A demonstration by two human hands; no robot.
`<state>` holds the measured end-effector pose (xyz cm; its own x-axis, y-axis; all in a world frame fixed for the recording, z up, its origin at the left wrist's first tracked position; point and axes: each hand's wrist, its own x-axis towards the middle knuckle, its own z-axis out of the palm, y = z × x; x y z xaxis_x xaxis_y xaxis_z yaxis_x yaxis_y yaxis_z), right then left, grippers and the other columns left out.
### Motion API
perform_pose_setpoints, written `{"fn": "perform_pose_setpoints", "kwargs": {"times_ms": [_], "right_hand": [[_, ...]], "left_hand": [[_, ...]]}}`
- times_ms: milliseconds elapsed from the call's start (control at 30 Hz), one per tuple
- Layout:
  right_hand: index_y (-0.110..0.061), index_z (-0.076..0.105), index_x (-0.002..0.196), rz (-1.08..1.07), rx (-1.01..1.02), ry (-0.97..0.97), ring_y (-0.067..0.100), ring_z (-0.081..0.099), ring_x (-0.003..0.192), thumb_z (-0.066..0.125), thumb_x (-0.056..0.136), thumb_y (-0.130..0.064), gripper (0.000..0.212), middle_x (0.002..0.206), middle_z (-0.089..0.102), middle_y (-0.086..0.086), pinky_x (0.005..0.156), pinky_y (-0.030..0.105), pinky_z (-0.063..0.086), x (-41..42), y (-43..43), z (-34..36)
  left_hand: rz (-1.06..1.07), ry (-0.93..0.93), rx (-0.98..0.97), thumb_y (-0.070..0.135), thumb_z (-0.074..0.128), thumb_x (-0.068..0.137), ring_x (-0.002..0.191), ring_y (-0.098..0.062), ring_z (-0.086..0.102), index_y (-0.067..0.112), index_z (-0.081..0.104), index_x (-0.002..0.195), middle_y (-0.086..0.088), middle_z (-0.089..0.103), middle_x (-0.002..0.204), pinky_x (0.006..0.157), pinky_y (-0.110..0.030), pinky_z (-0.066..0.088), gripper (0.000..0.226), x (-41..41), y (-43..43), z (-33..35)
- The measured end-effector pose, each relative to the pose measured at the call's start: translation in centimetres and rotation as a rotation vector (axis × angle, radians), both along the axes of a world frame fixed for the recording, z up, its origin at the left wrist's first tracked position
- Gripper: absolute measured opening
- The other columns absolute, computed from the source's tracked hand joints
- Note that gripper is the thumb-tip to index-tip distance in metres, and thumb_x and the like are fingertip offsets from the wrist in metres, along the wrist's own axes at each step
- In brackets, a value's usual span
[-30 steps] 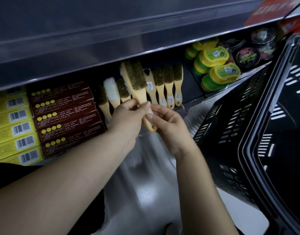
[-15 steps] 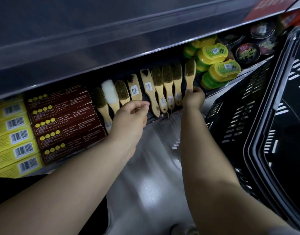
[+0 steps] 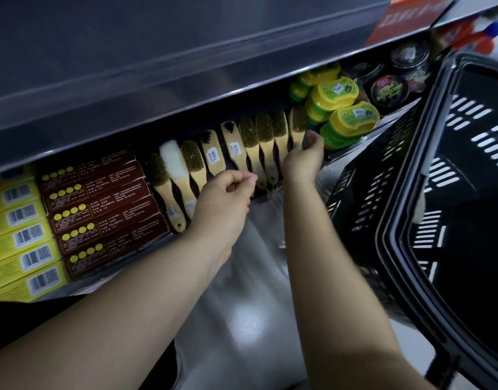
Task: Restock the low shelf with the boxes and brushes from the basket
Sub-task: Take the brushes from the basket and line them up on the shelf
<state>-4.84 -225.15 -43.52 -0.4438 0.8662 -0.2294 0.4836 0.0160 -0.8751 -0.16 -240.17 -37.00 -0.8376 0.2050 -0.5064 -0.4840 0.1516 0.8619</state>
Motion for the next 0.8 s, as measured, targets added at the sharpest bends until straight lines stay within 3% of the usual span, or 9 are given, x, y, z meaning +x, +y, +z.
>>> {"fn": "perform_pose_setpoints", "kwargs": {"times_ms": [133, 233, 300, 367, 433, 500, 633, 800], "right_hand": [[-0.012, 0.051, 0.121, 0.158, 0.079, 0.212, 0.013, 0.052, 0.11, 0.049, 0.094, -0.008, 0.028, 0.118, 0.054, 0.002, 0.096, 0.022, 0.041, 3.6, -2.4, 5.8], [-0.008, 0.054, 0.118, 0.291, 0.16, 0.24, 0.008, 0.054, 0.101, 0.052, 0.092, -0.003, 0.027, 0.112, 0.055, 0.001, 0.088, 0.014, 0.043, 7.0, -1.7, 10.1], [-0.006, 0.055, 0.118, 0.379, 0.301, 0.164, 0.009, 0.054, 0.098, 0.053, 0.09, 0.001, 0.029, 0.115, 0.056, 0.006, 0.082, 0.008, 0.041, 9.4, -0.2, 12.3], [-0.012, 0.056, 0.118, 0.428, 0.527, -0.028, 0.015, 0.053, 0.107, 0.056, 0.087, -0.002, 0.033, 0.12, 0.053, 0.006, 0.08, 0.009, 0.032, 11.9, 1.7, 13.7], [-0.014, 0.051, 0.126, 0.424, 0.634, -0.228, 0.022, 0.045, 0.121, 0.061, 0.086, -0.013, 0.042, 0.129, 0.046, 0.007, 0.089, 0.016, 0.029, 14.5, 3.4, 14.0], [-0.012, 0.038, 0.136, 0.43, 0.5, -0.344, 0.024, 0.033, 0.134, 0.066, 0.084, -0.027, 0.061, 0.141, 0.039, 0.01, 0.102, 0.026, 0.029, 17.1, 4.4, 13.6], [-0.015, 0.042, 0.132, 0.494, 0.088, -0.367, 0.021, 0.051, 0.12, 0.056, 0.085, -0.052, 0.062, 0.128, 0.055, 0.005, 0.086, 0.026, 0.037, 21.0, 4.7, 11.8], [-0.02, 0.058, 0.121, 0.668, 0.056, -0.404, 0.022, 0.056, 0.114, 0.043, 0.092, -0.053, 0.046, 0.119, 0.064, 0.005, 0.097, 0.034, 0.042, 23.0, 4.2, 11.2]], "left_hand": [[-0.064, 0.155, -0.041, 0.027, 0.054, 0.093, 0.076, -0.001, 0.056, 0.031, 0.063, 0.087, 0.015, 0.061, 0.079, 0.073, -0.019, 0.048, 0.012, 0.5, 1.3, 1.8], [-0.095, 0.193, 0.042, 0.024, 0.055, 0.092, 0.07, -0.005, 0.054, 0.027, 0.062, 0.084, 0.011, 0.058, 0.072, 0.069, -0.021, 0.046, 0.011, 1.2, 2.8, 3.0], [-0.136, 0.253, 0.059, 0.021, 0.056, 0.092, 0.066, -0.004, 0.051, 0.024, 0.06, 0.084, 0.011, 0.055, 0.071, 0.065, -0.015, 0.042, 0.009, 1.9, 4.2, 3.6], [-0.218, 0.335, 0.045, 0.019, 0.058, 0.091, 0.067, -0.001, 0.049, 0.02, 0.059, 0.087, 0.012, 0.054, 0.072, 0.063, -0.013, 0.04, 0.004, 2.9, 5.6, 4.1], [-0.347, 0.43, 0.022, 0.017, 0.058, 0.09, 0.069, -0.001, 0.05, 0.02, 0.058, 0.091, 0.013, 0.054, 0.077, 0.07, -0.019, 0.042, 0.003, 4.1, 6.9, 4.7], [-0.499, 0.55, -0.036, 0.018, 0.058, 0.09, 0.076, -0.004, 0.053, 0.021, 0.056, 0.096, 0.011, 0.055, 0.085, 0.077, -0.023, 0.046, 0.007, 5.2, 7.8, 5.3], [-0.757, 0.767, -0.179, 0.021, 0.059, 0.089, 0.099, -0.009, 0.052, 0.021, 0.059, 0.111, 0.01, 0.05, 0.104, 0.089, -0.028, 0.045, 0.022, 6.1, 8.4, 6.4], [-0.973, 1.004, -0.29, 0.024, 0.057, 0.09, 0.099, -0.008, 0.047, 0.024, 0.057, 0.116, 0.008, 0.055, 0.111, 0.083, -0.022, 0.036, 0.026, 5.3, 9.2, 7.8]]}}
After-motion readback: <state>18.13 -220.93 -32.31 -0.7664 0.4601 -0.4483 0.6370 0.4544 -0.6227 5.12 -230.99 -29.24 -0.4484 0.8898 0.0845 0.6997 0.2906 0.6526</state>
